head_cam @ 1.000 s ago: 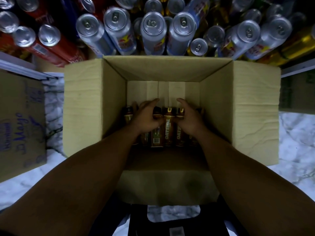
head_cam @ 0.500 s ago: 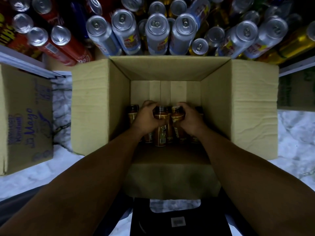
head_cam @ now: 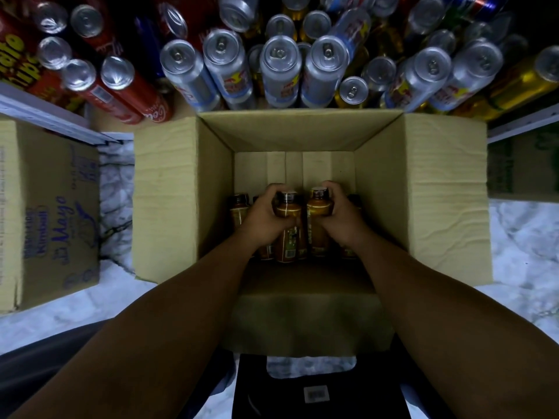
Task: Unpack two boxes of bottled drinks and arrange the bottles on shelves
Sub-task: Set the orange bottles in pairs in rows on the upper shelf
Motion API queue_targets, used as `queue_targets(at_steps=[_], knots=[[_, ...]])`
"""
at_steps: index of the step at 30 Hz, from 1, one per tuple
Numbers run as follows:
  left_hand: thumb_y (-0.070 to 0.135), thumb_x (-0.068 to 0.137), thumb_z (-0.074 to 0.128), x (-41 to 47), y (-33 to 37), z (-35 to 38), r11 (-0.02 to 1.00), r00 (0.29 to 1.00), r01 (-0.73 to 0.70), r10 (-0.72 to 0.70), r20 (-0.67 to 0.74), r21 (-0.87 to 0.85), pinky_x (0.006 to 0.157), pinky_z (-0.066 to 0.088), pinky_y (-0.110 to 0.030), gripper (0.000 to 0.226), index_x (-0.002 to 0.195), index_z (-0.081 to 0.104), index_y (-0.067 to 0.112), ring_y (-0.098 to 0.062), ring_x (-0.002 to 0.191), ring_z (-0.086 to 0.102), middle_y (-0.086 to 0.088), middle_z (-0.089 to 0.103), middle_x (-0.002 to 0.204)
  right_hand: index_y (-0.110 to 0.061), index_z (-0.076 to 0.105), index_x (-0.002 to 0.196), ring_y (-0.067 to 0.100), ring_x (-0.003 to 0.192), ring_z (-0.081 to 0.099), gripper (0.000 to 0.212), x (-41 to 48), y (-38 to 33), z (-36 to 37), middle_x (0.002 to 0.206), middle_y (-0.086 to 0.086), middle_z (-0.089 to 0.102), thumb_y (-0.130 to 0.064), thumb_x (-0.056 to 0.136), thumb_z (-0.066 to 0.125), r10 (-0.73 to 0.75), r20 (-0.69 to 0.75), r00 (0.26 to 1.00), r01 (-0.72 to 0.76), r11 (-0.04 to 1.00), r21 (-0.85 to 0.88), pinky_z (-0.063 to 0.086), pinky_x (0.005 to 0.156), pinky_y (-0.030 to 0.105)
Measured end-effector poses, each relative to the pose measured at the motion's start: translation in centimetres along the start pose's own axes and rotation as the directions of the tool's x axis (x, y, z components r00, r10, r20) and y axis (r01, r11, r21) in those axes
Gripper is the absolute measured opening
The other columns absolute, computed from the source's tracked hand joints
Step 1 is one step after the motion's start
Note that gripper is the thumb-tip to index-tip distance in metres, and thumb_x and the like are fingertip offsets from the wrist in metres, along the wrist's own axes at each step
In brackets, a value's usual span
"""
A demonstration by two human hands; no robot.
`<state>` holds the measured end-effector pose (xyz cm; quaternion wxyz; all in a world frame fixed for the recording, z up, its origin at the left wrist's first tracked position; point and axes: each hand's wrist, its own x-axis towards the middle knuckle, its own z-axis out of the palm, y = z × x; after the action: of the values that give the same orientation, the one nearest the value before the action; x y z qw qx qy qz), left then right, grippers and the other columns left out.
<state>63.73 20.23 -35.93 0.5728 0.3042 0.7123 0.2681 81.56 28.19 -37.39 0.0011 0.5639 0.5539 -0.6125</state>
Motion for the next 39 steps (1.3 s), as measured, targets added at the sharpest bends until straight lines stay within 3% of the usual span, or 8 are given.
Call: queue_targets(at_steps=[5, 9, 14, 18, 23, 28, 33, 39], knots=[[0.007, 0.080, 0.084, -1.6, 1.7, -1.9, 0.986, 0.998, 0.006, -0.016, -0.058, -0.166, 0.089, 0.053, -0.031, 0.075, 0.142, 0.049, 0.031, -0.005, 0.114, 0.059, 0.010, 0.061, 0.128, -0.038, 0.042, 0.146, 0.005, 0.112, 0.055, 0.079, -2.1, -2.5, -1.2, 0.123, -0.019, 0.055, -0.006, 0.083, 0.079, -0.044, -0.030, 0.999, 0.048, 0.982, 0.181, 0.051, 0.086, 0.033], [0.006, 0.079, 0.084, -3.1, 3.9, -3.2, 0.975, 0.997, -0.044, 0.028, -0.076, -0.219, 0.089, 0.058, -0.040, 0.074, 0.140, 0.052, 0.035, -0.017, 0.116, 0.063, 0.004, 0.060, 0.131, -0.045, 0.045, 0.137, 0.010, 0.115, 0.058, 0.077, -4.1, -4.2, -2.7, 0.126, -0.015, 0.057, -0.013, 0.079, 0.085, -0.095, -0.066, 0.993, 0.107, 0.971, 0.213, 0.053, 0.094, 0.042], [0.013, 0.072, 0.091, -5.5, 6.9, -4.3, 0.975, 0.990, -0.069, 0.041, -0.135, -0.210, 0.090, 0.059, -0.045, 0.083, 0.140, 0.048, 0.035, -0.018, 0.110, 0.067, 0.002, 0.063, 0.128, -0.050, 0.048, 0.126, 0.013, 0.108, 0.066, 0.077, -6.7, -7.8, -4.4, 0.120, -0.009, 0.063, -0.016, 0.072, 0.092, -0.156, -0.103, 0.982, 0.173, 0.966, 0.190, 0.057, 0.094, 0.047], [0.014, 0.067, 0.094, -10.7, 11.7, -5.9, 0.981, 0.982, -0.094, 0.063, -0.179, -0.169, 0.095, 0.058, -0.052, 0.071, 0.125, 0.056, 0.032, -0.018, 0.106, 0.069, 0.000, 0.068, 0.118, -0.051, 0.046, 0.120, 0.013, 0.106, 0.068, 0.078, -12.0, -12.9, -6.1, 0.116, -0.008, 0.066, -0.019, 0.067, 0.095, -0.197, -0.135, 0.971, 0.215, 0.966, 0.141, 0.057, 0.095, 0.050], [0.015, 0.067, 0.095, -21.1, 21.9, -8.9, 0.977, 0.970, -0.159, 0.128, -0.206, -0.141, 0.095, 0.057, -0.049, 0.068, 0.119, 0.057, 0.034, -0.018, 0.106, 0.069, 0.002, 0.070, 0.114, -0.047, 0.048, 0.119, 0.010, 0.102, 0.069, 0.079, -22.9, -21.9, -8.6, 0.115, -0.014, 0.067, -0.037, 0.057, 0.096, -0.216, -0.153, 0.964, 0.233, 0.967, 0.104, 0.058, 0.093, 0.048], [0.003, 0.072, 0.090, -32.5, 34.8, -12.9, 0.968, 0.954, -0.229, 0.202, -0.224, -0.104, 0.079, 0.059, -0.034, 0.067, 0.122, 0.055, 0.029, -0.009, 0.087, 0.069, -0.004, 0.071, 0.105, -0.039, 0.045, 0.125, -0.006, 0.093, 0.065, 0.079, -35.2, -33.8, -12.1, 0.113, -0.016, 0.064, -0.020, 0.067, 0.095, -0.304, -0.189, 0.934, 0.320, 0.945, 0.061, 0.055, 0.081, 0.022], [0.015, 0.074, 0.092, -41.6, 47.5, -16.9, 0.940, 0.919, -0.329, 0.297, -0.259, -0.089, 0.081, 0.058, -0.033, 0.070, 0.125, 0.051, 0.038, -0.015, 0.090, 0.071, -0.004, 0.074, 0.103, -0.038, 0.042, 0.122, 0.007, 0.088, 0.069, 0.080, -44.6, -45.8, -16.4, 0.094, -0.013, 0.070, -0.022, 0.065, 0.096, -0.416, -0.227, 0.881, 0.429, 0.903, 0.009, 0.056, 0.079, 0.030], [0.021, 0.069, 0.095, -48.1, 58.3, -20.1, 0.852, 0.804, -0.522, 0.484, -0.345, -0.022, 0.090, 0.058, -0.037, 0.071, 0.118, 0.052, 0.051, -0.010, 0.100, 0.071, 0.010, 0.073, 0.111, -0.039, 0.040, 0.123, 0.006, 0.100, 0.066, 0.081, -51.9, -56.7, -19.8, 0.112, -0.014, 0.062, -0.028, 0.066, 0.096, -0.605, -0.268, 0.749, 0.618, 0.785, -0.044, 0.058, 0.087, 0.033]])
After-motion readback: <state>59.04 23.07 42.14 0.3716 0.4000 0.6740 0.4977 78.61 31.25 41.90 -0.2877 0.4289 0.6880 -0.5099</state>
